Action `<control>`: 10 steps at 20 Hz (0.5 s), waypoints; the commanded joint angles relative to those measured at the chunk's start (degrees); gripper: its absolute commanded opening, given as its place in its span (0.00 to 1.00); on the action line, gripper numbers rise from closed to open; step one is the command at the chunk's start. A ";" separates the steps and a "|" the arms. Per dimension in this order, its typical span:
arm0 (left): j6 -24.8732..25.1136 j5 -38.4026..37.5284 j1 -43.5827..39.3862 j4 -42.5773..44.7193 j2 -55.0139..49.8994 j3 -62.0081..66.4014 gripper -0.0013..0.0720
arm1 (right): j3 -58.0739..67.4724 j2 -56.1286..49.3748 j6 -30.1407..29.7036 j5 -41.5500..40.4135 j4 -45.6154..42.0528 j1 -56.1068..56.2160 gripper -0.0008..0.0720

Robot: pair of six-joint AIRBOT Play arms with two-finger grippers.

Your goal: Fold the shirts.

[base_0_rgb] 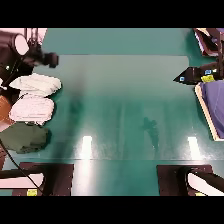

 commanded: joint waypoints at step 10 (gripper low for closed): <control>-4.26 4.70 11.96 -3.91 -7.52 -10.71 0.16 | -0.02 0.00 0.04 -2.21 0.04 0.04 0.04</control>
